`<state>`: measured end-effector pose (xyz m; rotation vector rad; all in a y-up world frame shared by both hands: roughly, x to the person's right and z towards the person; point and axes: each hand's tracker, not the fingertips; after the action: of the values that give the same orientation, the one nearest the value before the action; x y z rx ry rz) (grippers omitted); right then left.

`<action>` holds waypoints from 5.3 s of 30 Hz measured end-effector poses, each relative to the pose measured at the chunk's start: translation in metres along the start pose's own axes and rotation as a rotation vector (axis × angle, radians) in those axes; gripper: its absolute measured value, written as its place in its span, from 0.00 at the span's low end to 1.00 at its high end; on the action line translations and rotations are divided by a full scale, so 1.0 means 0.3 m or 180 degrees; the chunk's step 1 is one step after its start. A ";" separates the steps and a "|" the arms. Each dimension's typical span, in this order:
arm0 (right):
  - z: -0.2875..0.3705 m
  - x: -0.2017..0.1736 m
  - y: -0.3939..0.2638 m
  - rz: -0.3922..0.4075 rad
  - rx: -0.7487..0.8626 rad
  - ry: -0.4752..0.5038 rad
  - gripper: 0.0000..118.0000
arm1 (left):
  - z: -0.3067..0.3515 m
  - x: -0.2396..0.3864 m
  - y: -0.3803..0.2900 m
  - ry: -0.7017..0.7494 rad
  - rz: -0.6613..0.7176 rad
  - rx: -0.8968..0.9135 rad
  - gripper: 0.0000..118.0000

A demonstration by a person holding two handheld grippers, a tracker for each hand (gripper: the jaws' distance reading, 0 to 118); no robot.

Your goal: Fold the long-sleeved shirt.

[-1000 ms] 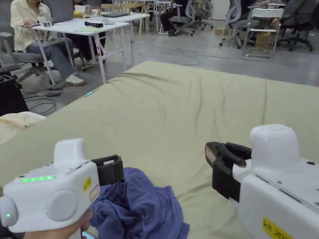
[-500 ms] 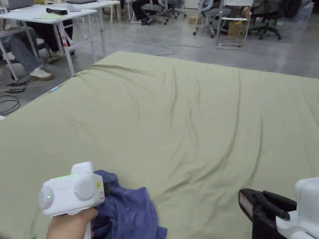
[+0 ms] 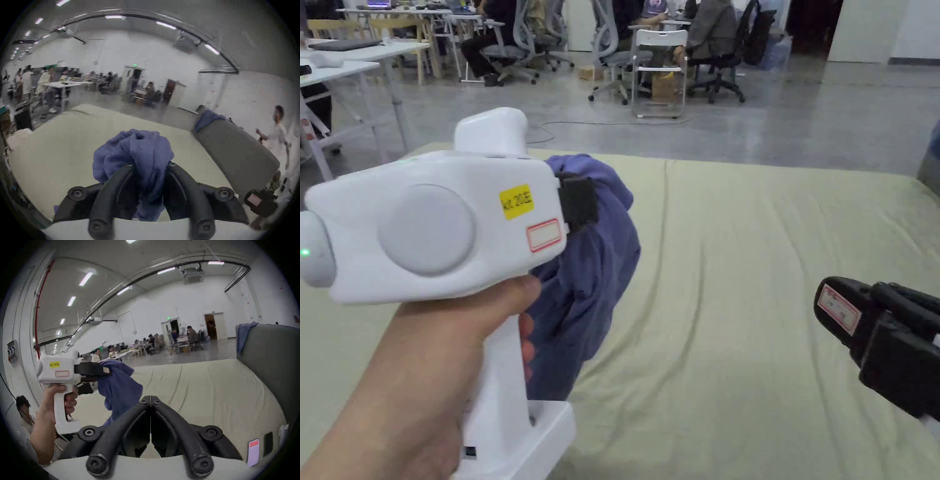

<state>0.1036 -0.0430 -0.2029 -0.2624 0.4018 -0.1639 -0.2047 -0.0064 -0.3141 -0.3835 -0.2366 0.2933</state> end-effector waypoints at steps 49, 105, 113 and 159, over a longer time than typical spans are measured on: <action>-0.197 0.357 -0.343 -0.0413 -0.1318 -0.0573 0.00 | -0.647 -0.067 -1.140 0.0866 -0.0350 -0.2409 0.95; -0.776 0.439 1.048 -0.0257 -0.0290 -0.1539 0.02 | -0.539 -0.149 0.630 0.0355 0.0769 0.0434 0.05; -1.078 0.552 0.888 -0.0327 -0.0604 -0.1768 0.01 | -0.827 -0.217 0.552 0.0542 0.0464 0.0166 0.05; -0.150 0.549 -0.374 -0.0890 -0.1628 -0.1437 0.86 | 0.037 -0.364 -0.699 0.0738 0.0462 -0.1129 1.00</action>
<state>0.2229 -0.1943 -0.2708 -0.8435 -0.0530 -0.2679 -0.2601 -0.2239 -0.2388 -0.7825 -0.0309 0.3472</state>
